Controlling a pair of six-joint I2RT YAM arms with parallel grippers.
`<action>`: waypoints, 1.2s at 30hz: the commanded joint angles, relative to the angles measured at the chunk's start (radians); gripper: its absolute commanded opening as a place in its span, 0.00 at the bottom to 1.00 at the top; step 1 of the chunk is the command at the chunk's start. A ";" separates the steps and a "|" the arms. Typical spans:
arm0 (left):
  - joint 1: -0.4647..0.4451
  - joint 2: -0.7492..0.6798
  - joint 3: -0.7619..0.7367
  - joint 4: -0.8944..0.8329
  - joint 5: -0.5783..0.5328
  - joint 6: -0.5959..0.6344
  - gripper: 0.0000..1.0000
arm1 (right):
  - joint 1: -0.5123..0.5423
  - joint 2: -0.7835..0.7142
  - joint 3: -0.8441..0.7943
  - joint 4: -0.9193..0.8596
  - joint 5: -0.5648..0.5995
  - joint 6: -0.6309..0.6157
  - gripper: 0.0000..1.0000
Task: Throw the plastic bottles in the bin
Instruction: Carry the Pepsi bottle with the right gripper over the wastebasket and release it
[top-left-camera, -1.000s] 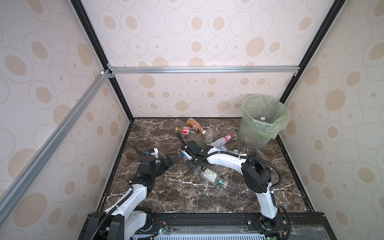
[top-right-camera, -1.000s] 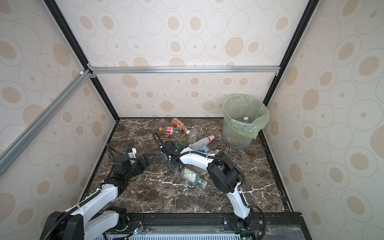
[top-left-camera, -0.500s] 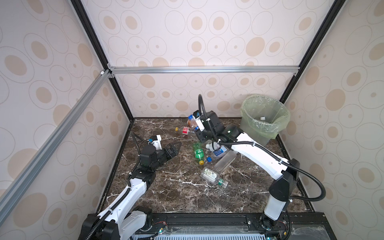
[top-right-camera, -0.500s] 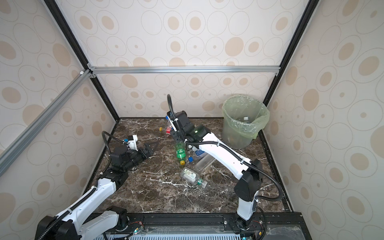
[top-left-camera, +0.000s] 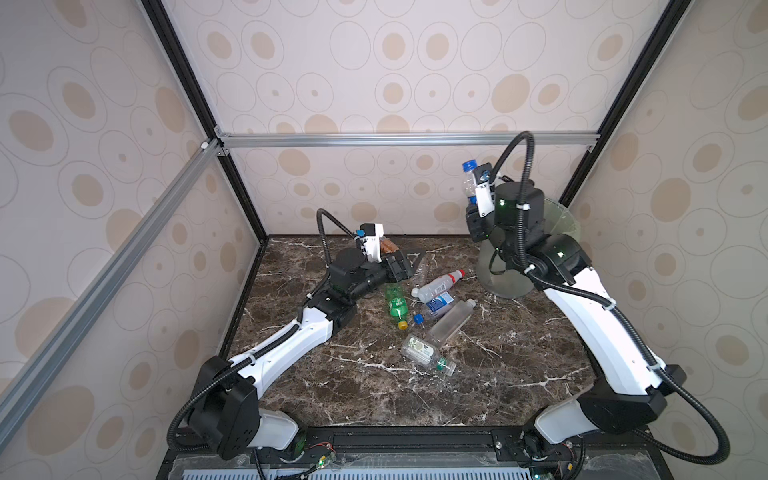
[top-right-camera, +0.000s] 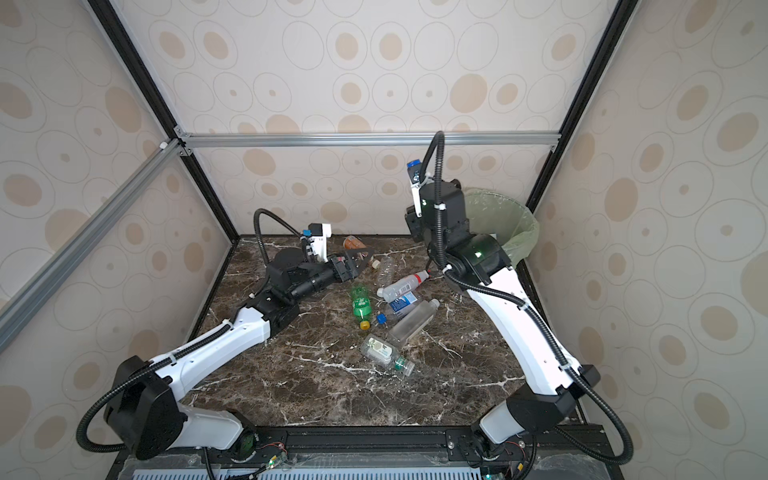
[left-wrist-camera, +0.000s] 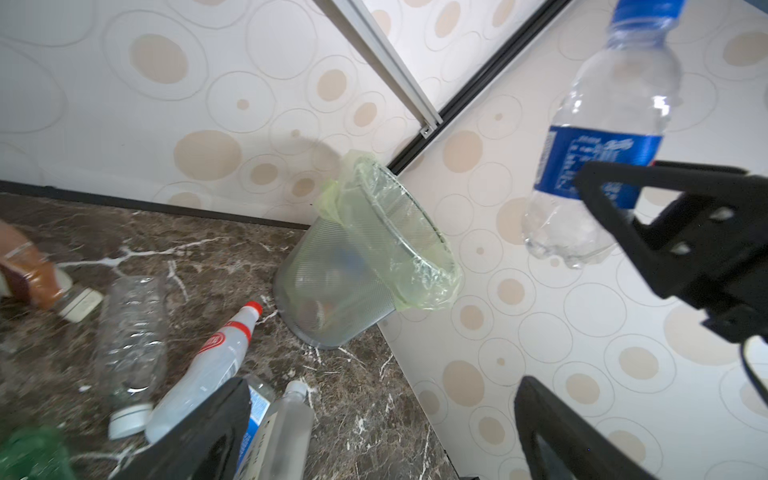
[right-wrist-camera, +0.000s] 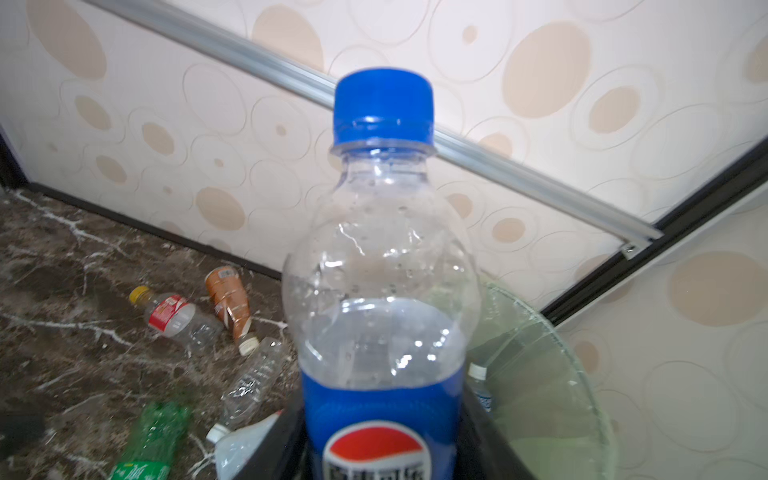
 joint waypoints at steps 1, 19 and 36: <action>-0.028 0.034 0.097 0.040 0.010 0.047 0.99 | 0.004 -0.081 0.040 0.085 0.094 -0.099 0.46; -0.033 0.031 0.047 0.007 -0.022 0.060 0.99 | -0.439 0.110 -0.026 -0.013 0.055 0.147 0.91; -0.035 0.045 0.001 0.004 -0.016 0.034 0.99 | -0.418 0.082 0.053 -0.078 0.014 0.184 1.00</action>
